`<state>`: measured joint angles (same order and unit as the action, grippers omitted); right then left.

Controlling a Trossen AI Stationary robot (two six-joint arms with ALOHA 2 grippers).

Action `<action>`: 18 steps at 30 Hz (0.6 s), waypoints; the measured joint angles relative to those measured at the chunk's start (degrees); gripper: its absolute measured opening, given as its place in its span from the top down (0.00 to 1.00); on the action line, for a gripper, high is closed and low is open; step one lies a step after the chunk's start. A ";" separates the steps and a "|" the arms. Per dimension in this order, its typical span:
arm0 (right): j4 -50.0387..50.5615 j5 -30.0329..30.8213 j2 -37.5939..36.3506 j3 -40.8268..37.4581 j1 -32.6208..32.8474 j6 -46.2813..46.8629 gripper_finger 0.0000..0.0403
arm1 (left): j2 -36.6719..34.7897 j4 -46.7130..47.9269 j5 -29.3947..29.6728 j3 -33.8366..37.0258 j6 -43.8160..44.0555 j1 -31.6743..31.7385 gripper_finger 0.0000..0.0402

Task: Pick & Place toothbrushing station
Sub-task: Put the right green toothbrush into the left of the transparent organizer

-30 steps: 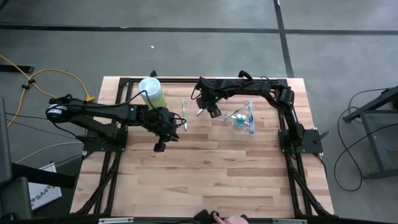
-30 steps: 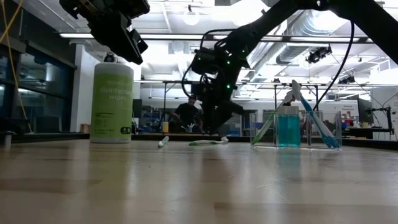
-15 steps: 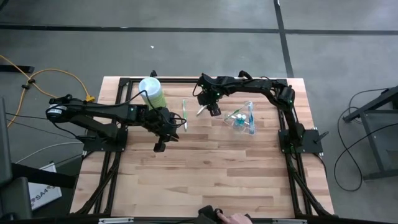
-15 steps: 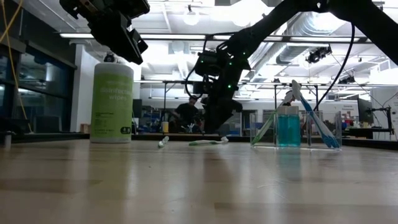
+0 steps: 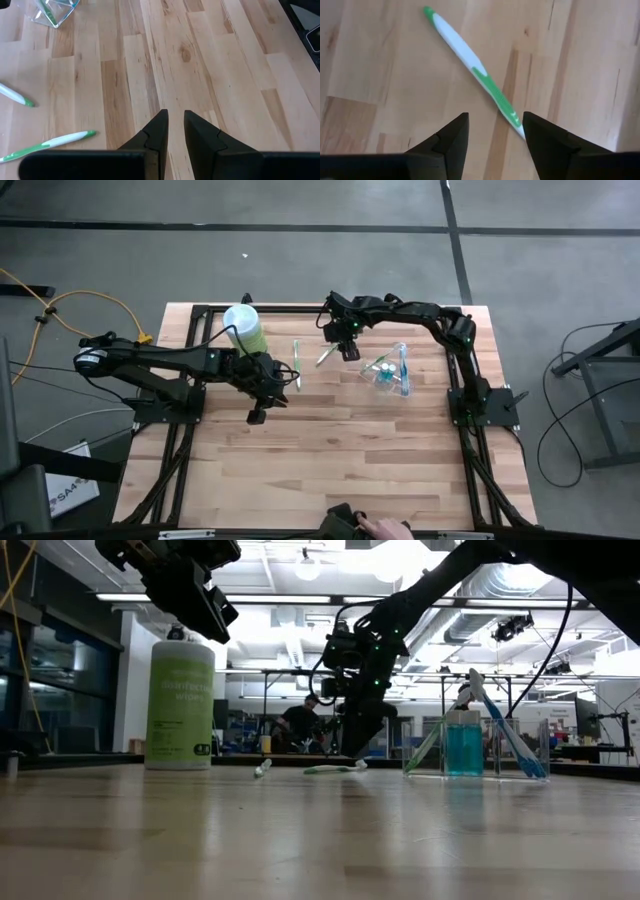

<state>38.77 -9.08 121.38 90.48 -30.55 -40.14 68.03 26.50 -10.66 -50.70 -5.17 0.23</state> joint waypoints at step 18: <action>-0.29 16.33 -0.25 0.00 0.00 2.04 0.77 | 0.05 -0.62 6.06 0.00 -0.70 -0.03 0.86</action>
<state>38.49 7.25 121.13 90.48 -30.54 -38.10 68.08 25.89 -4.60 -50.70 -5.87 0.21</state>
